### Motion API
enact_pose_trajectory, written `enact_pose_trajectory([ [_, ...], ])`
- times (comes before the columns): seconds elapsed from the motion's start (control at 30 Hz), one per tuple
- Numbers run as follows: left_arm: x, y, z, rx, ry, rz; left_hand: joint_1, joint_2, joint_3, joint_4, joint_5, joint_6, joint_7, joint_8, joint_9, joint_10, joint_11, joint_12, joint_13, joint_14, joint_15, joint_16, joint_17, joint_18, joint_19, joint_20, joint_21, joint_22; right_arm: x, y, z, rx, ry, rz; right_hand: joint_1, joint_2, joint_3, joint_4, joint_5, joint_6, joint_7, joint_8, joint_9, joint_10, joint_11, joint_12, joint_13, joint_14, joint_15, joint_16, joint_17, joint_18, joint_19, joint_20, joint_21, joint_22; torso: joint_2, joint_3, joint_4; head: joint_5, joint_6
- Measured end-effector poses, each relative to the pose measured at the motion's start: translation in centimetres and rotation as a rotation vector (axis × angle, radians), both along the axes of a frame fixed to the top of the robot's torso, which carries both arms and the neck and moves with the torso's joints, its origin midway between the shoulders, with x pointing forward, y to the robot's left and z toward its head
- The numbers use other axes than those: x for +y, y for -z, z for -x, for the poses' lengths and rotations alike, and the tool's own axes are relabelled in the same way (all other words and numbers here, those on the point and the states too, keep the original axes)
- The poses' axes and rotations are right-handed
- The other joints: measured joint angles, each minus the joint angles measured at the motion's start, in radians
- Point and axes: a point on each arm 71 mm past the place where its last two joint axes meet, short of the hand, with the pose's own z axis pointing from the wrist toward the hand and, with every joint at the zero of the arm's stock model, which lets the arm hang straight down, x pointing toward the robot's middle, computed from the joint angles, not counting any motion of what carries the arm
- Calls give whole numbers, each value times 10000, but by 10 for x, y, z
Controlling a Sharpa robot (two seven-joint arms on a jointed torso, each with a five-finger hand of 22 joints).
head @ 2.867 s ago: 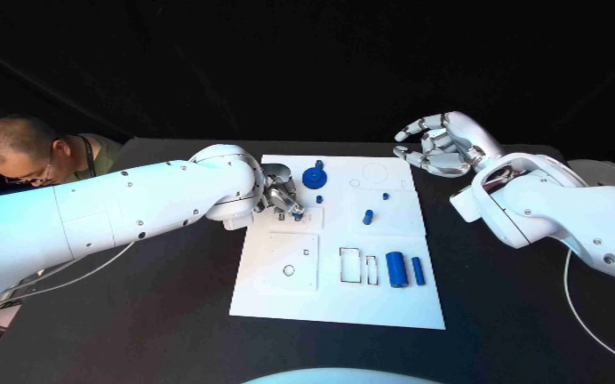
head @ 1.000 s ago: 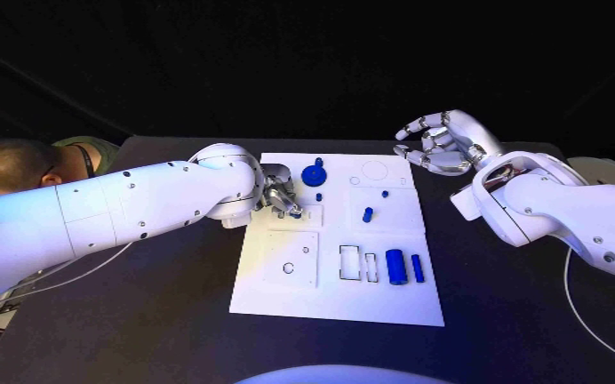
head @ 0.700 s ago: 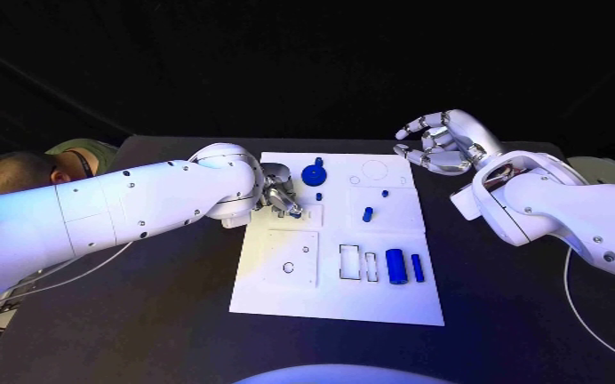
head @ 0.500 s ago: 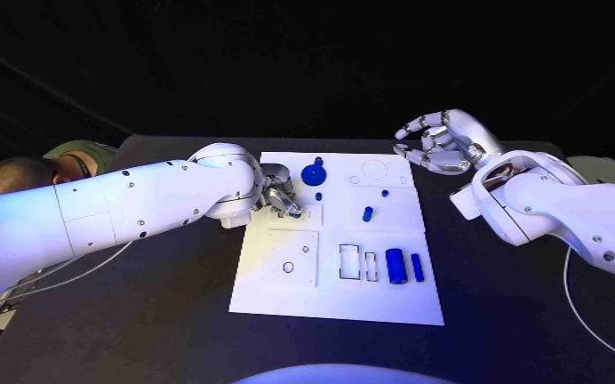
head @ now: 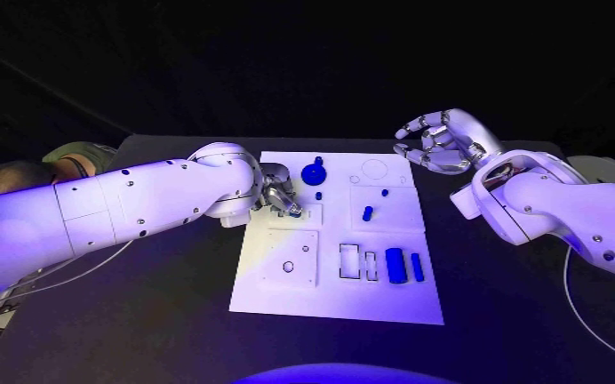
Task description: Assemble the parts on the task board
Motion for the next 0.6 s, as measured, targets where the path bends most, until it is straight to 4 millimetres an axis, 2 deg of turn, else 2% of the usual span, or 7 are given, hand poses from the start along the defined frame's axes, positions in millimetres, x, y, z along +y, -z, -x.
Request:
enact_pose_trajectory([
  [0.3, 0, 0, -1, 15, -12, 13, 1, 0, 0, 0, 49, 4, -2, 0, 26, 53, 17, 0, -1, 0, 1, 0, 0, -1, 37, -37, 0, 12, 0, 0, 0, 3, 2, 2, 0, 0, 28, 28, 0, 0, 0, 0, -9, 0, 0, 0, 0, -37, -37, 0, -1, 0, 0, 0, 0, -1, 0, 5, 3, 5, -4],
  [0.6, -2, 1, -2, 89, -27, 9, -266, 266, 44, 44, 50, 53, -18, 146, 185, 145, -69, 80, 15, -34, -32, 96, 0, -1, 36, -37, 39, 22, 0, 0, 0, 10, -3, 2, 0, 0, 28, 28, 0, 0, 0, 0, -8, 0, 0, 0, 0, -37, -37, 0, -1, 0, 0, 0, 0, -2, 0, 10, 3, 22, -25],
])
